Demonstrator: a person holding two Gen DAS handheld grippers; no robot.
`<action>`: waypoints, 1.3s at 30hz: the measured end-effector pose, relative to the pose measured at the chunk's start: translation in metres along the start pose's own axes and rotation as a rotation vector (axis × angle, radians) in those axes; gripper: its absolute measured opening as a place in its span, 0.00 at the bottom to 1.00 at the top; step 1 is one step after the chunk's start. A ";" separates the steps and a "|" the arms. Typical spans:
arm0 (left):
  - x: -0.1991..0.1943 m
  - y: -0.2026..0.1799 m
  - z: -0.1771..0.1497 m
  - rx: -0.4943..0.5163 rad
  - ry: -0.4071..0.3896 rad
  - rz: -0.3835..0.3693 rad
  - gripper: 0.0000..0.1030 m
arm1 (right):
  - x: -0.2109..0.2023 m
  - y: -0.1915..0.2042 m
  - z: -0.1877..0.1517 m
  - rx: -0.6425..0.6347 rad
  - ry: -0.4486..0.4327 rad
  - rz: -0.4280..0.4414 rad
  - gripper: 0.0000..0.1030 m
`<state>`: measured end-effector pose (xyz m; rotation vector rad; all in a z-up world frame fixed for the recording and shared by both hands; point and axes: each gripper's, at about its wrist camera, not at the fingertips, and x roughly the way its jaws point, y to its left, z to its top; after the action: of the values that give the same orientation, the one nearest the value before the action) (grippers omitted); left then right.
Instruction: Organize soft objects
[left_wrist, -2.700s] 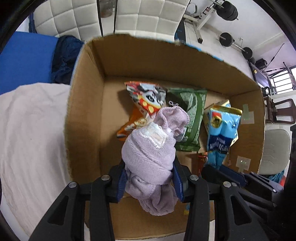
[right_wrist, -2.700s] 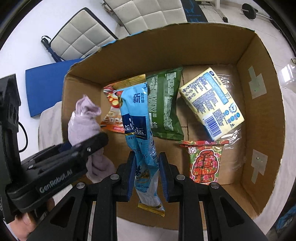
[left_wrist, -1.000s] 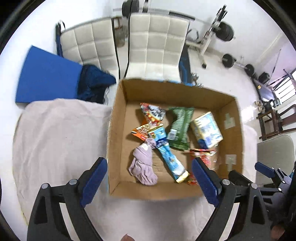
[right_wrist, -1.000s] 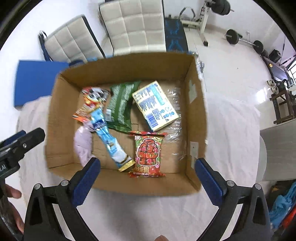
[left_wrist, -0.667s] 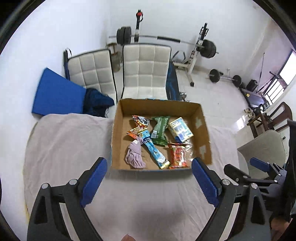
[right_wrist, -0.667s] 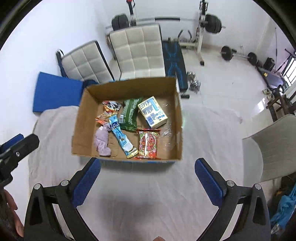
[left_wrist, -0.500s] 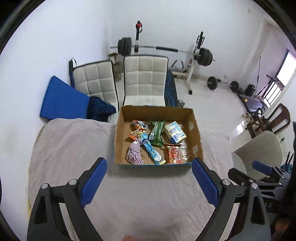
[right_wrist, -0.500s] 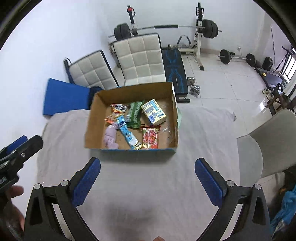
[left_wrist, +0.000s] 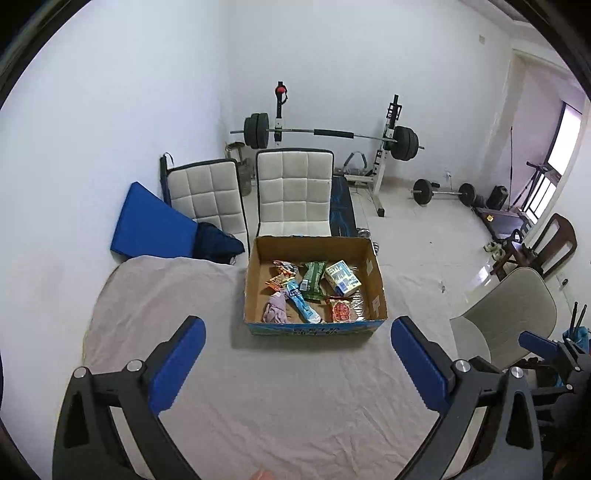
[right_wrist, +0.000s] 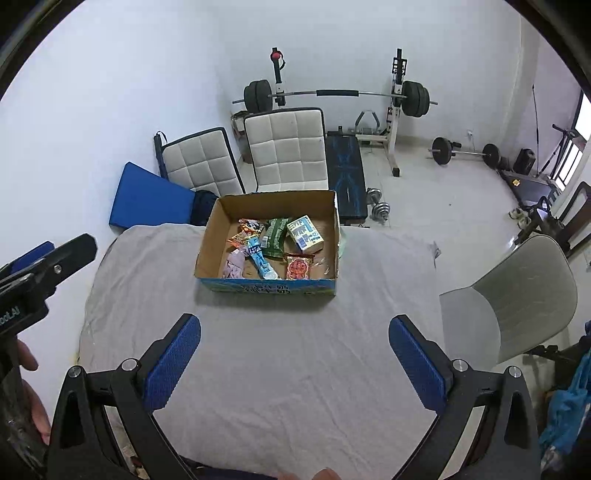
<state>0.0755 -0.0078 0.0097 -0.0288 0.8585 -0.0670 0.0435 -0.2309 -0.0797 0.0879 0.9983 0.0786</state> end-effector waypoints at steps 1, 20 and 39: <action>-0.005 0.000 -0.003 -0.001 -0.005 0.008 1.00 | -0.004 -0.001 -0.002 0.004 -0.002 0.004 1.00; -0.011 0.000 -0.001 -0.026 -0.060 0.064 1.00 | -0.038 0.005 0.024 -0.016 -0.157 -0.048 1.00; 0.016 0.004 0.004 -0.037 0.005 0.062 1.00 | -0.009 0.001 0.038 0.018 -0.135 -0.051 1.00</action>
<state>0.0890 -0.0050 0.0002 -0.0365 0.8650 0.0074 0.0704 -0.2320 -0.0514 0.0830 0.8661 0.0168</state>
